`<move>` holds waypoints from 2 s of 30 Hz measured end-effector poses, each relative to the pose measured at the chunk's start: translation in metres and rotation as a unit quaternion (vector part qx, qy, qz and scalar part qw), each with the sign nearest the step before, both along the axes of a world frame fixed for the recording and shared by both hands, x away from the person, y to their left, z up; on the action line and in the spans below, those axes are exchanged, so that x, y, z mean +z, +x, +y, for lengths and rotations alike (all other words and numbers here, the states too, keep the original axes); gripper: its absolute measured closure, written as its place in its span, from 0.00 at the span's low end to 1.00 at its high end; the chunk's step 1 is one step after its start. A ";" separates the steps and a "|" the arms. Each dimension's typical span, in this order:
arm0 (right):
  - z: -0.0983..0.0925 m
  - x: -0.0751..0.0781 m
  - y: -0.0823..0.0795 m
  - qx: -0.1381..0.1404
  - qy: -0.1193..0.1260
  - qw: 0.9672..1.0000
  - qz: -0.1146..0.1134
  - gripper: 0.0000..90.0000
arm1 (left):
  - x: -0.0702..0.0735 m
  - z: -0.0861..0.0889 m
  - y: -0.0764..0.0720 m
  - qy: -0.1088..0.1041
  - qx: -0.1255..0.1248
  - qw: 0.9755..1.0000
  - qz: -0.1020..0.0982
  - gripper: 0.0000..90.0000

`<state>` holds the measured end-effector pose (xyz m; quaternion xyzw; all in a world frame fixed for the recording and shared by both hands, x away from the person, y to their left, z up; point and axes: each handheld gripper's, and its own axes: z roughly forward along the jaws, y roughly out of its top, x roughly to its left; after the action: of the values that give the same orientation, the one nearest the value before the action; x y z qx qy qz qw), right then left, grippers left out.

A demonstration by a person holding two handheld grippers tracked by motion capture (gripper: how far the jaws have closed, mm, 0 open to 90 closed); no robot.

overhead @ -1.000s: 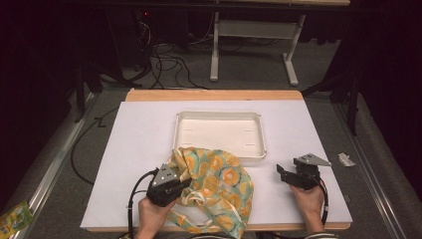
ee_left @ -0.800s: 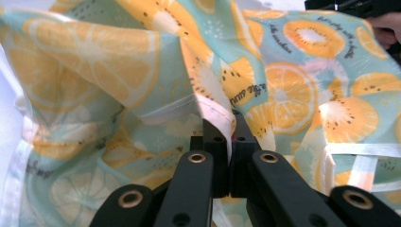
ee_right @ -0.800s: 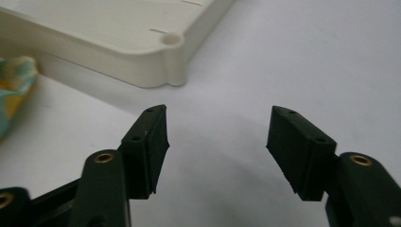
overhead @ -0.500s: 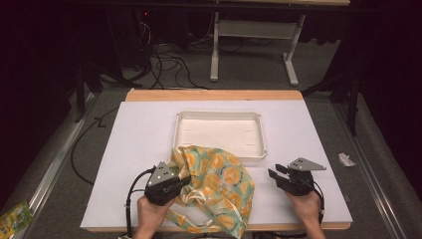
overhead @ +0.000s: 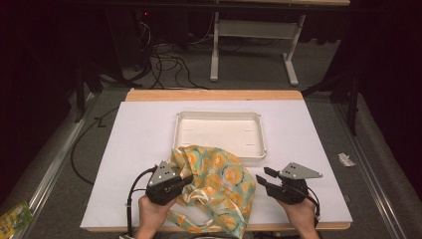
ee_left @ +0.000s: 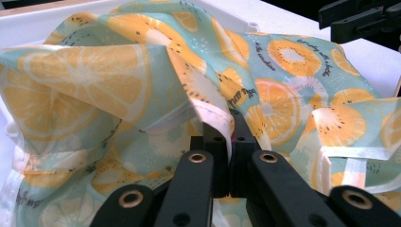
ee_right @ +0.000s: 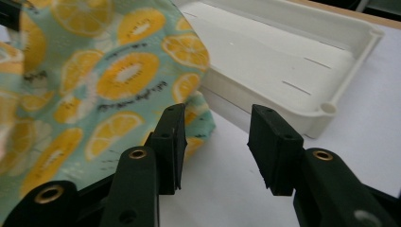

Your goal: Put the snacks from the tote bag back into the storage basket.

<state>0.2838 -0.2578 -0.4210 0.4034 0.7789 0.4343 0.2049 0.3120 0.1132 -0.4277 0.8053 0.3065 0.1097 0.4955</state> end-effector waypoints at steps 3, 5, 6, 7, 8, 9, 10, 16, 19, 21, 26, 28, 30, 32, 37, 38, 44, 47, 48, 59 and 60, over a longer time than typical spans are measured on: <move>0.006 0.003 -0.003 0.010 0.003 1.000 0.000 0.60 | 0.001 -0.001 0.000 -0.002 -0.001 1.000 0.001 1.00; 0.011 0.005 -0.005 0.018 0.001 1.000 -0.006 0.58 | 0.001 -0.002 0.000 -0.001 -0.001 1.000 -0.002 1.00; 0.013 0.005 -0.006 0.021 -0.001 1.000 -0.009 0.57 | 0.001 -0.002 0.000 -0.002 -0.002 1.000 -0.002 1.00; 0.015 0.006 -0.007 0.024 -0.001 1.000 -0.006 0.54 | 0.002 -0.002 0.000 -0.003 -0.002 1.000 -0.002 1.00; 0.016 0.006 -0.007 0.026 -0.001 1.000 -0.006 0.52 | 0.002 -0.003 0.000 -0.004 -0.003 1.000 -0.002 1.00; 0.018 0.006 -0.007 0.029 -0.001 1.000 -0.003 0.51 | 0.002 -0.003 0.000 -0.004 -0.003 1.000 -0.002 1.00; 0.020 0.006 -0.006 0.035 -0.002 0.999 -0.001 0.49 | 0.002 -0.004 0.000 -0.003 -0.004 1.000 -0.002 1.00; 0.030 0.002 -0.003 0.052 -0.008 0.999 0.012 0.44 | 0.003 -0.005 0.000 -0.004 -0.006 1.000 -0.004 1.00; 0.035 -0.001 0.000 0.055 -0.007 0.998 0.017 0.43 | 0.003 -0.005 0.000 -0.005 -0.006 1.000 -0.004 1.00; 0.037 -0.003 0.001 0.058 -0.010 0.998 0.020 0.43 | 0.003 -0.005 0.000 -0.003 -0.006 1.000 -0.004 1.00; 0.043 -0.007 0.003 0.069 -0.018 0.997 0.030 0.48 | 0.003 -0.005 0.000 -0.003 -0.007 1.000 -0.004 1.00; 0.045 -0.008 0.003 0.073 -0.023 0.997 0.028 0.52 | 0.003 -0.005 0.000 -0.004 -0.006 1.000 -0.004 1.00; 0.047 -0.009 0.003 0.077 -0.032 0.996 0.022 0.59 | 0.003 -0.005 0.000 -0.004 -0.006 1.000 -0.004 1.00; 0.048 -0.008 0.002 0.080 -0.039 0.996 0.019 0.67 | 0.003 -0.005 0.000 -0.003 -0.007 1.000 -0.003 1.00; 0.047 -0.007 0.003 0.088 -0.044 0.995 0.015 0.86 | 0.004 -0.004 0.000 -0.005 -0.010 1.000 -0.005 1.00; 0.047 -0.007 0.003 0.088 -0.044 0.995 0.015 0.88 | 0.005 -0.004 -0.001 -0.005 -0.011 1.000 -0.007 1.00; 0.037 -0.007 0.003 0.073 -0.043 0.996 0.011 1.00 | 0.007 -0.005 -0.001 -0.010 -0.014 1.000 -0.010 1.00; 0.031 -0.007 0.004 0.063 -0.041 0.997 0.012 1.00 | 0.008 -0.006 -0.002 -0.011 -0.016 1.000 -0.012 1.00; 0.029 -0.008 0.004 0.058 -0.040 0.997 0.013 1.00 | 0.008 -0.007 -0.002 -0.012 -0.017 1.000 -0.012 1.00; 0.008 -0.017 0.009 0.021 -0.023 0.999 0.024 1.00 | 0.011 -0.013 -0.001 -0.009 -0.025 0.999 -0.018 1.00; 0.007 -0.018 0.010 0.020 -0.023 0.999 0.022 1.00 | 0.011 -0.014 -0.001 -0.009 -0.027 0.999 -0.018 1.00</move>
<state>0.2938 -0.2505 -0.4392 0.3922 0.8012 0.4109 0.1882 0.3113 0.0993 -0.4163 0.8070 0.2765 0.1079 0.5105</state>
